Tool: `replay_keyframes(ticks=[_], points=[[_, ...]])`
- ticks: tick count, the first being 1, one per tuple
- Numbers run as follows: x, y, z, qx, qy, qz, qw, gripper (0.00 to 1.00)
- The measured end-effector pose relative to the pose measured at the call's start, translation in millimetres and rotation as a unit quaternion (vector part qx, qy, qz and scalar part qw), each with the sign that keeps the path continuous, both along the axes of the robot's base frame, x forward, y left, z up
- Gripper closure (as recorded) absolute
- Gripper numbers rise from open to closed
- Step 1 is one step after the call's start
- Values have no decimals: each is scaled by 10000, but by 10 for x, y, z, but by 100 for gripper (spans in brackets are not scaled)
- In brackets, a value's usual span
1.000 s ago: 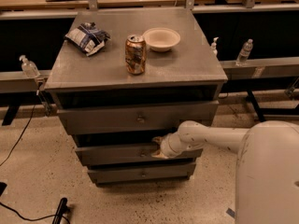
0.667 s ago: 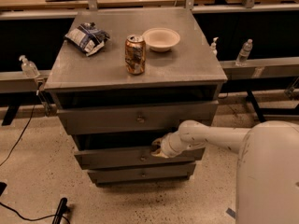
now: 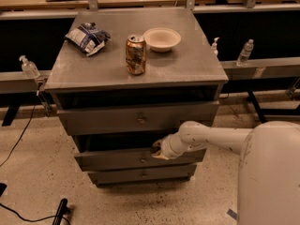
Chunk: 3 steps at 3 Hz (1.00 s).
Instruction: Open middle drawer
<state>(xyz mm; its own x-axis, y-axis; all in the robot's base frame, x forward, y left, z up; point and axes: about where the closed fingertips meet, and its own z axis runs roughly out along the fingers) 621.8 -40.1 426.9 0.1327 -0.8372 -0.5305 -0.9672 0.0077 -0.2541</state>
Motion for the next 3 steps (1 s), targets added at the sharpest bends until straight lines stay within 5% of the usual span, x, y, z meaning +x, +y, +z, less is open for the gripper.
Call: replay_keyframes(ticks=[2, 3], points=[[-196, 44, 36, 197, 155, 171, 9995, 44], [-897, 217, 120, 843, 662, 804, 9910, 13]])
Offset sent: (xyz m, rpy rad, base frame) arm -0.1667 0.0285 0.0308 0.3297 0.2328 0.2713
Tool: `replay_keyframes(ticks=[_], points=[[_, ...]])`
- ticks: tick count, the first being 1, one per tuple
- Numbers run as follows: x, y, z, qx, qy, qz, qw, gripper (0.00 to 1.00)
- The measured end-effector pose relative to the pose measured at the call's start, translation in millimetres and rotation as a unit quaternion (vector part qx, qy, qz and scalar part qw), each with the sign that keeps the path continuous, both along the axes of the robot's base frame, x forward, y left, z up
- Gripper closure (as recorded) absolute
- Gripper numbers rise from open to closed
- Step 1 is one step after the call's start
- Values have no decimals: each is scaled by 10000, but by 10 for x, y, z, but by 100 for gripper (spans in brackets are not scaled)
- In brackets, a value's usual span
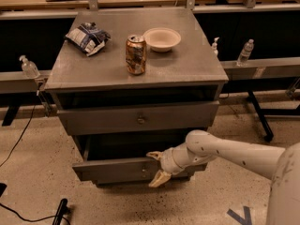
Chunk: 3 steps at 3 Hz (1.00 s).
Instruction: Open middle drawer
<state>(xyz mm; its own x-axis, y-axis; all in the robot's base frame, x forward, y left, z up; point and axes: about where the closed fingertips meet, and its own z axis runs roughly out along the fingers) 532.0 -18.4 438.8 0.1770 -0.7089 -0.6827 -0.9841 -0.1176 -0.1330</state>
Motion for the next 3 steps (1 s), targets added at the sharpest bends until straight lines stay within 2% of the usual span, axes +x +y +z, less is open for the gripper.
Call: replay_keyframes(ticks=[1, 2, 3], points=[[-372, 69, 57, 318, 287, 338, 9985, 0], [-573, 80, 69, 427, 462, 501, 9968, 3], [-643, 16, 135, 517, 463, 456, 9965, 2]])
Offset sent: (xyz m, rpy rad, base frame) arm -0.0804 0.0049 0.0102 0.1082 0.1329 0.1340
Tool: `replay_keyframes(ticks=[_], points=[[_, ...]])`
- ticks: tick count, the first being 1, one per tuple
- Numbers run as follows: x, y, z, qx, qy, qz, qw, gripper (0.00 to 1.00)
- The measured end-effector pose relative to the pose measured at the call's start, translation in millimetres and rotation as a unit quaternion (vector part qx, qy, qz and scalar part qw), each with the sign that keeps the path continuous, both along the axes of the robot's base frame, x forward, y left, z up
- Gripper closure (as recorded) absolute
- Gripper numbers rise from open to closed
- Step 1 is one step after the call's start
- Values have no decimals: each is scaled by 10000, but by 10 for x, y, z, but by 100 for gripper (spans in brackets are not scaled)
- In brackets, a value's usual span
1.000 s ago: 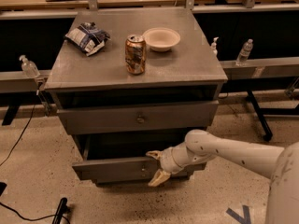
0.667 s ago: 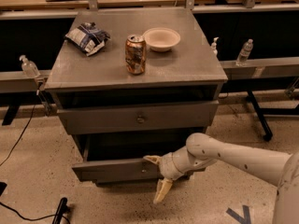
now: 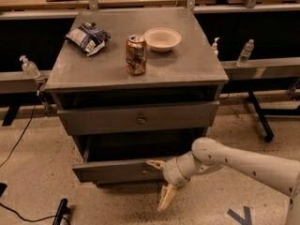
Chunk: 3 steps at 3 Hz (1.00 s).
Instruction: Open middle drawer
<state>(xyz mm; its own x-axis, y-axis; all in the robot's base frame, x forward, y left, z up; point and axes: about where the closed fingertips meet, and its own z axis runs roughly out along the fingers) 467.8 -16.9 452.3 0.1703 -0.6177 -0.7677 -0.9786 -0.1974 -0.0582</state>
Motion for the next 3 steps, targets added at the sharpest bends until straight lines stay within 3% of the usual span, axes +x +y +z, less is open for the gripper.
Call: replay_keyframes(ticks=[1, 2, 3], points=[[131, -90, 19, -143, -134, -215, 9996, 2], [429, -183, -25, -408, -365, -515, 9972, 3], [646, -203, -168, -705, -429, -632, 9946, 4]])
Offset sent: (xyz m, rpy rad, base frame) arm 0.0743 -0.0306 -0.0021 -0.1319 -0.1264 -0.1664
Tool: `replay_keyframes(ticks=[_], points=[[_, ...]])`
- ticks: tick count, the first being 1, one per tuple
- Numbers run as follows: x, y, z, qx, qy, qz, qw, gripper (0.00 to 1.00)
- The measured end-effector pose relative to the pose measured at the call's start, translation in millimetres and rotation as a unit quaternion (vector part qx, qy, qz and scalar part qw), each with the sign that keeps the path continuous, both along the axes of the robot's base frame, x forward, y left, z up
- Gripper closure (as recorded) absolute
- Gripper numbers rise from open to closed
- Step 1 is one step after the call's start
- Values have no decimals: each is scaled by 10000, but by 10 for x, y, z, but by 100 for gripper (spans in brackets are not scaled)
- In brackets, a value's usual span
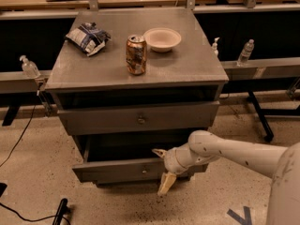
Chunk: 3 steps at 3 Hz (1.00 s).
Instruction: Open middle drawer
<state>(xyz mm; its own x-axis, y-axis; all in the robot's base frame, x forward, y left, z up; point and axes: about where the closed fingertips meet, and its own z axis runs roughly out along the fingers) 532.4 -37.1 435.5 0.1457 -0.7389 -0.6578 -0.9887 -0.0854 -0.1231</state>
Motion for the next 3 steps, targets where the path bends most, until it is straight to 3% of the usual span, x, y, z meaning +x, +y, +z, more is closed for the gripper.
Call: replay_keyframes(ticks=[1, 2, 3], points=[[83, 19, -196, -576, -23, 111, 9983, 25], [-27, 37, -220, -696, 39, 236, 9973, 34], [-217, 39, -201, -689, 156, 317, 9970, 34]])
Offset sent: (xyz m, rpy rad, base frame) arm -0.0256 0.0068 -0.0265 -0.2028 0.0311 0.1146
